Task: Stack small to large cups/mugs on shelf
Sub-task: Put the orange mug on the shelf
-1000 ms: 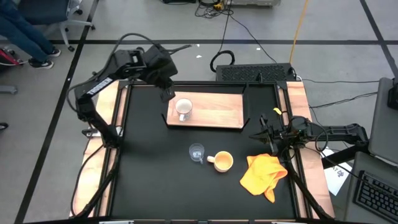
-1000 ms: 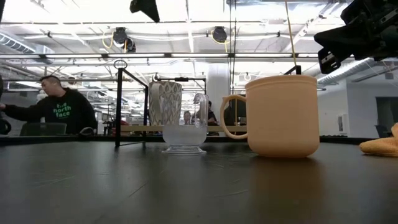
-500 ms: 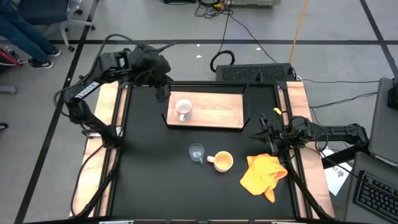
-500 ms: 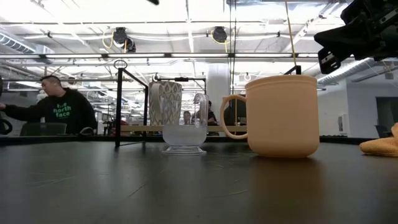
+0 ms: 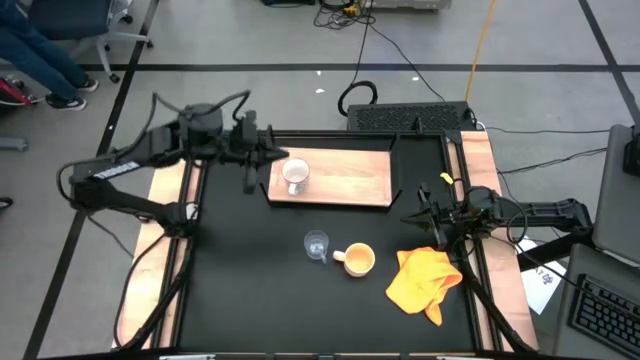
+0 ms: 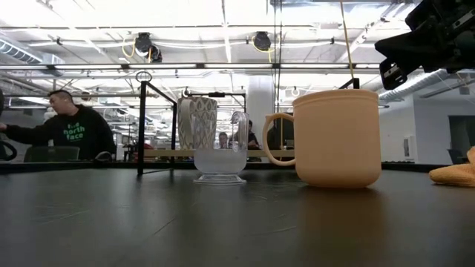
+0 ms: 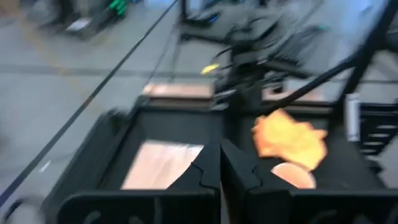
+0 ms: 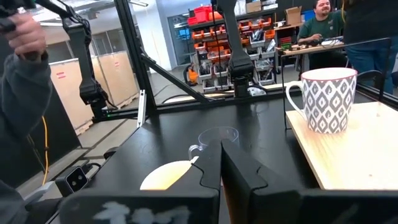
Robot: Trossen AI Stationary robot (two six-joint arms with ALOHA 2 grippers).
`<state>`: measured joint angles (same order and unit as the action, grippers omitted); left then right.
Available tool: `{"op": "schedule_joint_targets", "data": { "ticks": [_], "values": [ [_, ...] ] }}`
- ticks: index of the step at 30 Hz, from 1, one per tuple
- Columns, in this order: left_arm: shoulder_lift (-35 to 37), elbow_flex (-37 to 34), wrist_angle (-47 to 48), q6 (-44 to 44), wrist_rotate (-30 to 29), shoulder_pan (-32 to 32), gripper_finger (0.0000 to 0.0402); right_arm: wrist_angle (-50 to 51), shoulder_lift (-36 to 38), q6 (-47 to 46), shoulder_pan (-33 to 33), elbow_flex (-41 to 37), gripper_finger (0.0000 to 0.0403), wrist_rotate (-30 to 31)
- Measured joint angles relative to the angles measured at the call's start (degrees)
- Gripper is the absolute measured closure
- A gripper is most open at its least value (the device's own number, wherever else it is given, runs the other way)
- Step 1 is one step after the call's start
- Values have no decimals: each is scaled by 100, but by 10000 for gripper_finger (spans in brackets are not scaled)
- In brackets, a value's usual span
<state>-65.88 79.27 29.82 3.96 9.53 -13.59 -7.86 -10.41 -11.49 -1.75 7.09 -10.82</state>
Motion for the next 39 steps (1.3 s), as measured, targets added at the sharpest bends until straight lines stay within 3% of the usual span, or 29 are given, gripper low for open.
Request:
{"op": "schedule_joint_targets", "data": {
  "ticks": [4, 11, 16, 21, 26, 35, 39],
  "values": [
    [312, -933, -1230, 62, 537, 21, 401, -12, 0, 8, 1, -1, 403, -1],
    [658, -1907, -1801, 186, 704, 22, 401, -42, 0, 12, -1, 0, 403, 0],
    [888, -2323, -1919, 242, 694, 18, 401, -44, 0, 14, -1, 0, 403, 1],
    [1421, -2785, -1951, 81, 170, 18, 401, -38, 0, 15, 1, -1, 403, 0],
    [1708, -3088, -1965, 8, 69, 18, 401, -44, 0, 16, -1, 0, 403, 1],
    [1757, -3129, -1755, -22, 108, 26, 401, -39, 0, 16, 0, 0, 403, 1],
    [1812, -3509, -1846, -148, -210, 210, 402, -15, 0, 16, -1, 0, 403, 1]
  ]
}}
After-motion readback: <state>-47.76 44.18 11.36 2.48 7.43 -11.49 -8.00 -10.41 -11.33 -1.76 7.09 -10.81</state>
